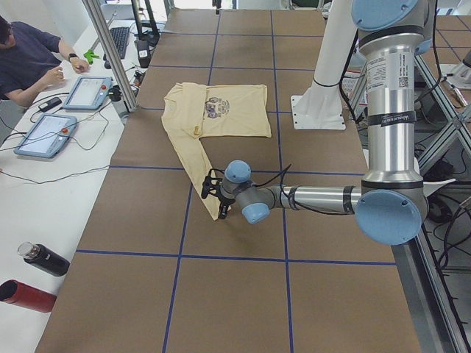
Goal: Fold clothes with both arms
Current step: 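Lower the left gripper to the other sleeve cuff and grasp it, then carry the grasped sleeve across the shirt body toward the collar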
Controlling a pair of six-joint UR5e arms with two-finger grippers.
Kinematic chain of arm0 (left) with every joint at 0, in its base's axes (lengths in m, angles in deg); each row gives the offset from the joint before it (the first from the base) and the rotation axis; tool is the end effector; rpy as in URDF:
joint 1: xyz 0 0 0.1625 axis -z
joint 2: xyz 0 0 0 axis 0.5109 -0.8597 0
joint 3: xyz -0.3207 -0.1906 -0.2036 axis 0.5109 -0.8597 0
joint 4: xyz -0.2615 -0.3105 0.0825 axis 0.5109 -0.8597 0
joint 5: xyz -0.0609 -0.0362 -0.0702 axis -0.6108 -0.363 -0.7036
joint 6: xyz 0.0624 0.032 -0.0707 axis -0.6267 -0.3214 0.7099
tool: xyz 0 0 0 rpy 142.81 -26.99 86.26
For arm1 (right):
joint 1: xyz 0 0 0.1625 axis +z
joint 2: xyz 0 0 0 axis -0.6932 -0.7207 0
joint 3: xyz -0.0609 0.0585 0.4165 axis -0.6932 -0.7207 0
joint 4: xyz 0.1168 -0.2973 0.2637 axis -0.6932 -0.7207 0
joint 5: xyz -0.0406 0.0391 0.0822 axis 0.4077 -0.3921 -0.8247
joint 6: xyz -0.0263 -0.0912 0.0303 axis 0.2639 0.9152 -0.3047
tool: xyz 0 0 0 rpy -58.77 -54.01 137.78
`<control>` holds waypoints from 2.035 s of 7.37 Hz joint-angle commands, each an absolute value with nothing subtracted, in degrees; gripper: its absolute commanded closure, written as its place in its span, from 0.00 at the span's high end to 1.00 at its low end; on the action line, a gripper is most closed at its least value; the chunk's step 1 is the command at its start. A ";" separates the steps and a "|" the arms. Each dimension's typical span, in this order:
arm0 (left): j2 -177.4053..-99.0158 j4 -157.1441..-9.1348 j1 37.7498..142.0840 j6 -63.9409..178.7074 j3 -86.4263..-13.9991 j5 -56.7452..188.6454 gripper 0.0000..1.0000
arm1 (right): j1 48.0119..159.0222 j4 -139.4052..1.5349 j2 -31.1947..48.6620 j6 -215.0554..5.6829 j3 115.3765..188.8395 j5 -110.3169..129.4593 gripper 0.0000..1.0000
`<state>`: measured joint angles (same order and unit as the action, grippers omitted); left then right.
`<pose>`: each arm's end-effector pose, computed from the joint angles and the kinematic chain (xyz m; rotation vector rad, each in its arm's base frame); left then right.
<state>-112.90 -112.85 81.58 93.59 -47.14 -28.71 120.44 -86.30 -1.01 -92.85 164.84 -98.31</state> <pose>0.2332 -0.4282 0.6240 0.2789 0.8864 0.0014 -0.0616 -0.5507 0.4406 0.2522 -0.7560 -0.2819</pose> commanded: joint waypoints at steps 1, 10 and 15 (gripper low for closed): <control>-112.90 -112.85 81.00 93.54 -47.13 -28.71 0.71 | 120.44 -86.32 -1.00 -92.93 164.93 -98.54 0.99; -113.60 -108.14 81.26 92.75 -53.00 -29.41 0.00 | 120.44 -86.32 -0.74 -93.63 165.28 -98.63 0.99; -146.86 -59.74 81.26 92.84 -60.67 -29.41 0.00 | 120.44 -86.32 -0.91 -93.72 165.28 -98.54 0.99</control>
